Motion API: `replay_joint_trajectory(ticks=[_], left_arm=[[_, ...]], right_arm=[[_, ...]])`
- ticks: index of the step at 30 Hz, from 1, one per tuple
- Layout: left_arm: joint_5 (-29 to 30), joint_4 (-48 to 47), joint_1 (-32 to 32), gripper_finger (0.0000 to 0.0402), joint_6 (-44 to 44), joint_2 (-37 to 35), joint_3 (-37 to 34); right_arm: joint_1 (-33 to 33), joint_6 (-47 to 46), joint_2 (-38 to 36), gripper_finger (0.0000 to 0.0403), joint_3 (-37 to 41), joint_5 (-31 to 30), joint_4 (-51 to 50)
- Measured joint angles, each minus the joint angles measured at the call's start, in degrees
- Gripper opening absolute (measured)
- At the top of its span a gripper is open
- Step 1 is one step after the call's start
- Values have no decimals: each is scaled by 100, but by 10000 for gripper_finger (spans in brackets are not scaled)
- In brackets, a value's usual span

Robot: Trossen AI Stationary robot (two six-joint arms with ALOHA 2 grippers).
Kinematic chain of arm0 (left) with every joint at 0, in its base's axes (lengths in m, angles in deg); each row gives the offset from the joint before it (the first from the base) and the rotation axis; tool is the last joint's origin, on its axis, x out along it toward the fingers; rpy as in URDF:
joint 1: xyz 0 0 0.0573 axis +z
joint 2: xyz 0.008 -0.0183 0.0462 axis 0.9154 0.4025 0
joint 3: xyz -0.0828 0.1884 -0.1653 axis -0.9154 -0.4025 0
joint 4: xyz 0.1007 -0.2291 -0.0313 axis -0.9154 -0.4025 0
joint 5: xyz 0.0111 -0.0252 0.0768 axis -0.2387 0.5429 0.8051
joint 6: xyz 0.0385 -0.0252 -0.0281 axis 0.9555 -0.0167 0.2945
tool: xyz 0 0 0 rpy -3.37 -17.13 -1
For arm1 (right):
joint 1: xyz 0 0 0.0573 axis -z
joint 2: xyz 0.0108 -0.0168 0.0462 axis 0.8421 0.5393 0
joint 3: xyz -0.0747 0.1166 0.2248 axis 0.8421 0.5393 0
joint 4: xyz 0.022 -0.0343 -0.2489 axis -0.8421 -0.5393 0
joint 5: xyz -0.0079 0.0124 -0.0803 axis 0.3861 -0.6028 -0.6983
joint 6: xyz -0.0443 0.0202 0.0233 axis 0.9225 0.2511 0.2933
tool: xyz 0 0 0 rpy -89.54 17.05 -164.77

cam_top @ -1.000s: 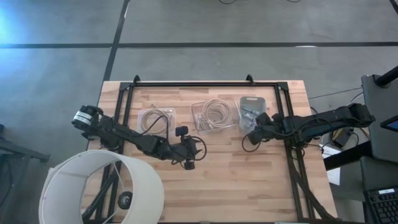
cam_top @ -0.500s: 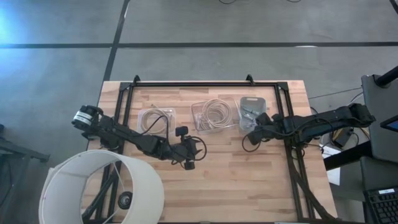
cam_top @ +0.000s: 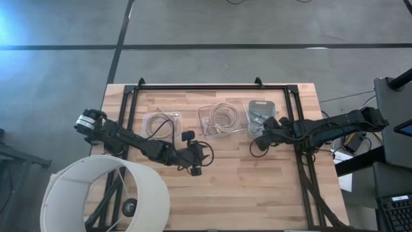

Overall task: Pick & Place USB Port
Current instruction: Put the white charger cable into the white bin

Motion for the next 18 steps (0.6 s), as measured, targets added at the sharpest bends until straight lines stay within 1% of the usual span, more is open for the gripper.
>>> replay_joint_trajectory(ticks=[8,11,18], left_arm=[[0,-2,0,175,0,0,0],[0,-2,0,175,0,0,0],[0,-1,0,175,-2,0,0]], right_arm=[[0,87,0,13,-18,-14,60],[0,95,0,13,-19,104,66],[0,105,0,13,-7,115,68]])
